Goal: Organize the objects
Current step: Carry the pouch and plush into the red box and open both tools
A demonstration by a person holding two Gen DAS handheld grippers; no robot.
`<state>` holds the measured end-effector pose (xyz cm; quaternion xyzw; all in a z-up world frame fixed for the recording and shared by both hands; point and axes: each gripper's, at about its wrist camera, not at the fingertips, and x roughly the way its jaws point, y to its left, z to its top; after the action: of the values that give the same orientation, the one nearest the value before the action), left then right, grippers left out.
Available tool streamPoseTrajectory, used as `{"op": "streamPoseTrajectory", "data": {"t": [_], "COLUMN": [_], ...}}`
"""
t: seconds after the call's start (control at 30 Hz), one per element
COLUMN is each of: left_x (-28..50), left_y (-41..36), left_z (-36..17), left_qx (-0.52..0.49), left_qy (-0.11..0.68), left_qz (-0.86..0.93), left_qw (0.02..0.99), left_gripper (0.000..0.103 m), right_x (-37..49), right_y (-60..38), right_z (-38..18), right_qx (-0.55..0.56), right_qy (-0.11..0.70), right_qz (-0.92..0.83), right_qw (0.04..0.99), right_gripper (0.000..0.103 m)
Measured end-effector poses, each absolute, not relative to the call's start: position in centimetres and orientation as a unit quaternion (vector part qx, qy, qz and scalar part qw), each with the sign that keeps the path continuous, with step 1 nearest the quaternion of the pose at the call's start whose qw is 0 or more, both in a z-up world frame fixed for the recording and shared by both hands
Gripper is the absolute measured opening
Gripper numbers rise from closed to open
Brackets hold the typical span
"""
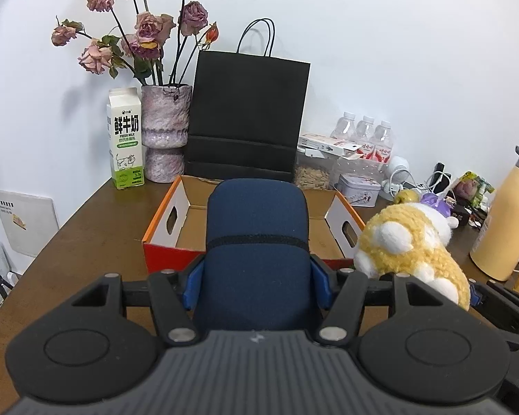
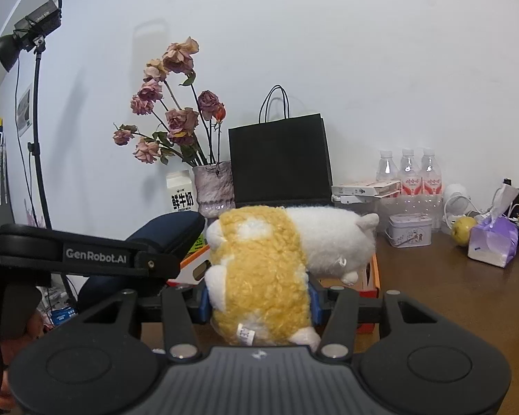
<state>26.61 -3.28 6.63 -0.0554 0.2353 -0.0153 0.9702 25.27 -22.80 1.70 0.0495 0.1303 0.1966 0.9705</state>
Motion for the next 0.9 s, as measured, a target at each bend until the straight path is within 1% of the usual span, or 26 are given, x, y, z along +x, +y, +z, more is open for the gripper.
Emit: {"op": "streamPoseTrajectory", "data": {"t": [0.67, 0.9], "left_x": [35.3, 38.8], "left_y": [-1.6, -0.9], "left_z": [6.9, 7.3], "left_qx": [-0.080, -0.087], "left_qy": [0.250, 0.258], "left_qz": [0.004, 0.018], "left_qw": [0.965, 0.962], "left_gripper": [0.062, 0.062], "right_x": [34.9, 38.8], "right_y": [-20.3, -19.6], "right_z": [3.0, 3.5], "right_qx": [0.015, 0.025], "right_qy": [0.144, 0.150], "right_qz": [0.197, 0.204], "right_qw": [0.970, 0.967], "right_gripper": [0.048, 0.048]}}
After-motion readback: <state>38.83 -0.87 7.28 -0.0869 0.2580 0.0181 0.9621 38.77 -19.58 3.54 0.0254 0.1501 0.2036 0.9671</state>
